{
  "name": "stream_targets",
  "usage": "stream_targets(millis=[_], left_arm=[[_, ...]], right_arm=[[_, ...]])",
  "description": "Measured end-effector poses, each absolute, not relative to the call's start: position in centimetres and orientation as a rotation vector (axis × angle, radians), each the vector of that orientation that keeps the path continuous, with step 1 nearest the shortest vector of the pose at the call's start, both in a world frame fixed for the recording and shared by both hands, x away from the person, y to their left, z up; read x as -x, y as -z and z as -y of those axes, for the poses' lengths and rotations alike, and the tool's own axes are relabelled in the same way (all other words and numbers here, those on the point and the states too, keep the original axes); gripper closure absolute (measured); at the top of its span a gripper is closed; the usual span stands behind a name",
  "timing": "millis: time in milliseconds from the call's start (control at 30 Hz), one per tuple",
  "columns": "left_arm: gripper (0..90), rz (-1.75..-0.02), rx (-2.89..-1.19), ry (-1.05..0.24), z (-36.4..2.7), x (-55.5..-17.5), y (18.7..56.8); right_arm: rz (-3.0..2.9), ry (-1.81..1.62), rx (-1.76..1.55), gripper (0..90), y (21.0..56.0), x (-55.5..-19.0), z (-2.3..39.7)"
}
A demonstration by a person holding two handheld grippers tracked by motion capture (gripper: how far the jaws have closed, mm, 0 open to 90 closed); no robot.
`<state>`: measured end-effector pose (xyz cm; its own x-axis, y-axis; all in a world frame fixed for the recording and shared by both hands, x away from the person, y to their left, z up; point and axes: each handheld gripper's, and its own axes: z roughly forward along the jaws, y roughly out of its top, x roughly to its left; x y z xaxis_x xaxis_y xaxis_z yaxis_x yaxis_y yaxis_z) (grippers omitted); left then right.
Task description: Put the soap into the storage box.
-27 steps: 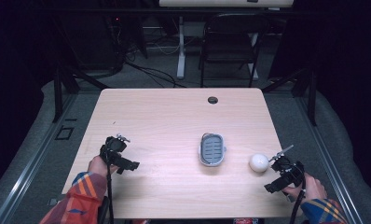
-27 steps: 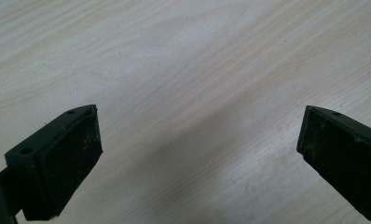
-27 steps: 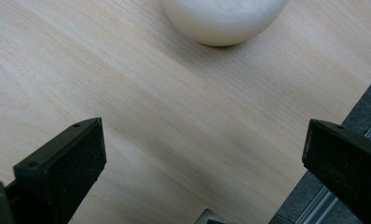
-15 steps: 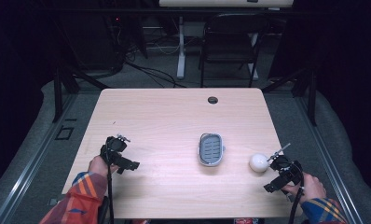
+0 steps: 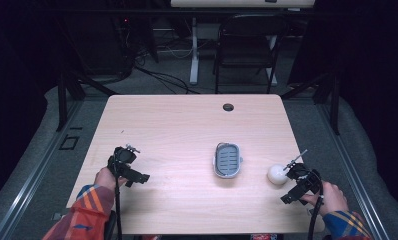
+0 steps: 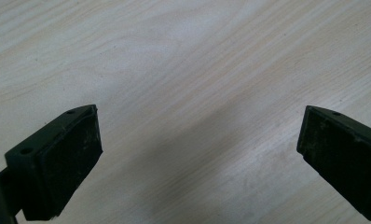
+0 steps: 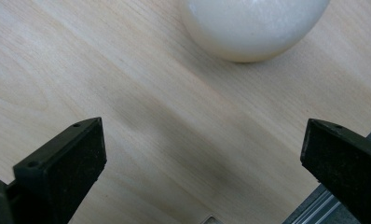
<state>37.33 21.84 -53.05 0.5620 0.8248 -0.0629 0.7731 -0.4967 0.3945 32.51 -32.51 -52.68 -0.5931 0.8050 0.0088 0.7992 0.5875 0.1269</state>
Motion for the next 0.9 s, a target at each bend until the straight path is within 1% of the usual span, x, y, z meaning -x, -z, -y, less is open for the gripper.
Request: stream_targets(millis=[167, 233, 433, 633, 800, 833, 867, 900], left_arm=[[0.0, -1.296, -2.429, -0.187, -21.7, -37.4, 53.0], [0.0, -1.295, -2.430, -0.187, -21.7, -37.4, 53.1], [0.0, -1.295, -2.430, -0.188, -21.6, -37.4, 53.1], [0.0, -1.292, -2.431, -0.189, -21.6, -37.5, 53.1], [0.0, -1.292, -2.431, -0.187, -21.6, -37.5, 53.1], [0.0, -1.292, -2.434, -0.188, -21.6, -37.5, 53.2], [0.0, -1.292, -2.434, -0.188, -21.6, -37.5, 53.2], [0.0, -1.290, -2.434, -0.188, -21.6, -37.5, 53.1]], right_arm=[[-2.734, -0.217, -1.420, 0.0, 52.6, -32.8, 32.3], [-2.762, -0.162, -1.393, 0.0, 52.4, -33.2, 32.3], [-2.768, -0.141, -1.382, 0.0, 52.2, -34.1, 32.3], [-2.723, -0.235, -1.447, 0.0, 52.7, -34.7, 31.8], [-2.757, -0.181, -1.401, 0.0, 52.5, -35.9, 31.2], [-2.688, -0.305, -1.471, 0.0, 53.1, -35.7, 30.7], [-2.688, -0.305, -1.471, 0.0, 53.1, -35.7, 30.7], [-2.747, -0.198, -1.396, 0.0, 52.5, -36.5, 30.5]])
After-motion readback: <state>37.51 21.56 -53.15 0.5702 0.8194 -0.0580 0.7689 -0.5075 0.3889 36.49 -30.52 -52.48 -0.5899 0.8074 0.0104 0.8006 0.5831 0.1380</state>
